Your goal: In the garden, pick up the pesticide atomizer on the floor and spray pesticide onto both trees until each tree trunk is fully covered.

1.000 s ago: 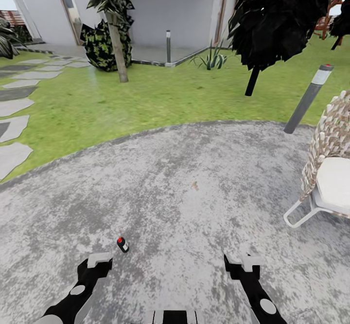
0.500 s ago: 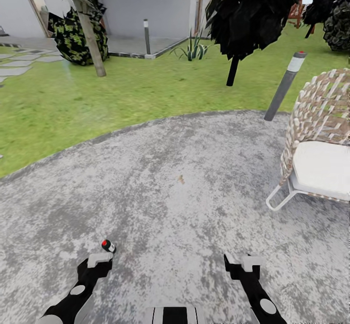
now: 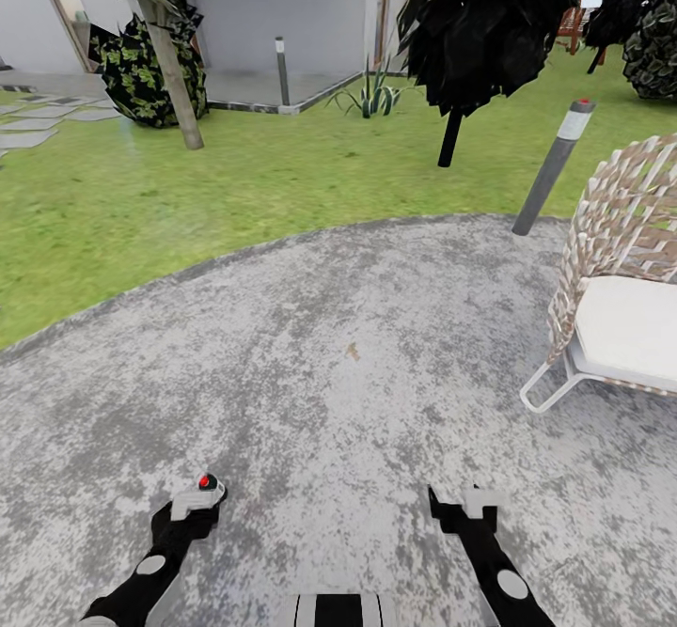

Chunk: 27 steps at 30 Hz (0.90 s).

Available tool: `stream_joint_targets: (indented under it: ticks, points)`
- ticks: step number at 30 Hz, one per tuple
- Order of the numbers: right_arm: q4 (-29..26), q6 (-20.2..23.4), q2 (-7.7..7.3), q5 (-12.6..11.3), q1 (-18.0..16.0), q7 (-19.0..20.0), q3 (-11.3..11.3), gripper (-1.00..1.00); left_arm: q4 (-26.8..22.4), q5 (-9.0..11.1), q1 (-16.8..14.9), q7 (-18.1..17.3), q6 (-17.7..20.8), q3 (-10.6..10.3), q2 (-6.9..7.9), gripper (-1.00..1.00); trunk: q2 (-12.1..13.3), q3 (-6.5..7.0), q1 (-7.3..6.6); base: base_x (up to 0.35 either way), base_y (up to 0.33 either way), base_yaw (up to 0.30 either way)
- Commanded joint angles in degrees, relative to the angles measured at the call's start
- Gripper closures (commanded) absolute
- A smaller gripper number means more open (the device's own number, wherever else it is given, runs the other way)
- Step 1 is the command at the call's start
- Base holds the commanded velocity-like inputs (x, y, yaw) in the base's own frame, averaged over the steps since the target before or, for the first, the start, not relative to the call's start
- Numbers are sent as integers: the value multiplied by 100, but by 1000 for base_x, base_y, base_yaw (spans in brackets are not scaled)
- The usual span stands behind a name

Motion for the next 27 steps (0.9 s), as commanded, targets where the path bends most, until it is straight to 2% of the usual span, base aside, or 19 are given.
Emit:
stream_joint_targets:
  ticks: [1, 5, 11, 20, 27]
  points:
    - [-33, -33, 9, 0, -2, 4, 4, -100, 33, -12, -33, 2, -33, -2, -1, -100, 0, 0, 0, 0, 0, 0]
    - [-162, -162, 4, 4, -3, 8, 21, -100, 161, -15, -163, 3, -162, -4, -2, -100, 0, 0, 0, 0, 0, 0]
    - [-356, -313, 7, -2, -3, 10, 16, -100, 302, -29, -190, 4, -354, -12, -2, -100, 0, 0, 0, 0, 0, 0]
    - [-646, -35, 26, -17, -3, 0, 43, -100, 298, -21, -191, 9, -643, -2, 4, -100, 0, 0, 0, 13, -1, 0]
    - [-871, 190, 0, -3, 1, 2, 39, -100, 302, -16, -191, 38, -868, 4, 3, -100, 0, 0, 0, 237, -82, 0]
